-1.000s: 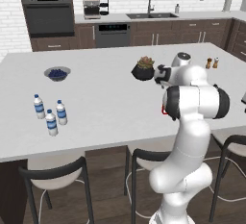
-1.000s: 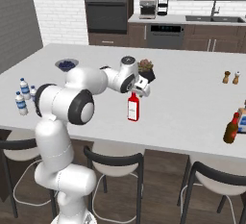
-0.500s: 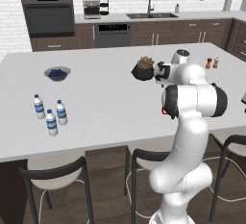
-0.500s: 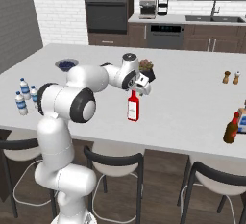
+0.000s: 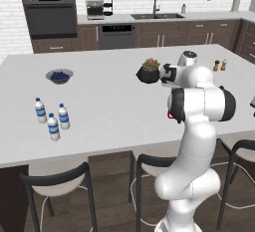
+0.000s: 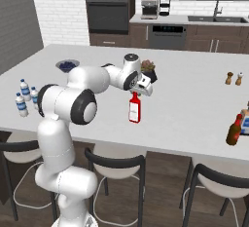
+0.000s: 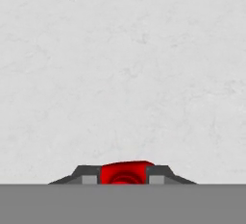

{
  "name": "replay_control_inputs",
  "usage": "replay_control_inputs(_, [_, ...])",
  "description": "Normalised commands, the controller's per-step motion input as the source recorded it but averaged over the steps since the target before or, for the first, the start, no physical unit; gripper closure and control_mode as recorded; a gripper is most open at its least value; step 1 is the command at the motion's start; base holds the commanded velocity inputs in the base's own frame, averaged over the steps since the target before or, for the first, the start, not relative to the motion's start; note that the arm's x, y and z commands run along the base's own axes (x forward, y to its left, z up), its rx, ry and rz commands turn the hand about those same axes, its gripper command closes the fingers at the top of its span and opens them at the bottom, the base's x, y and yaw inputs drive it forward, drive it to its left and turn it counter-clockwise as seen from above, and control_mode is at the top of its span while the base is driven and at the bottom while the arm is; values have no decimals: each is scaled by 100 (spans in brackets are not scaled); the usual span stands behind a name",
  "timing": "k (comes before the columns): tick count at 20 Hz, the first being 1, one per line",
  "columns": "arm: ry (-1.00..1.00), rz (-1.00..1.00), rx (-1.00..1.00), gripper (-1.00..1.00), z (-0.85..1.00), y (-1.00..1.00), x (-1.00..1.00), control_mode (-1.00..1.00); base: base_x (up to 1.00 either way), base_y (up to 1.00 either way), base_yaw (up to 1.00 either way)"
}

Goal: Move the plastic bottles in the middle to the plastics group, and the glass bottles in the middle to the glass group.

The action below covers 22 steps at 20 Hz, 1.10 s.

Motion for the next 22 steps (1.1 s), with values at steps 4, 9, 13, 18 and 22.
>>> replay_control_inputs(4, [0,0,0,100,0,0,-2,-100,0,0,0])
replay_control_inputs(9, [-5,0,0,100,6,-4,-5,-100,0,0,0])
replay_control_inputs(13, [-2,-8,0,100,55,-38,-12,-100,0,0,0])
replay_control_inputs(18, [0,-16,1,100,59,-66,-3,-100,0,0,0])
replay_control_inputs(22, [0,-22,0,100,17,-95,0,-100,0,0,0])
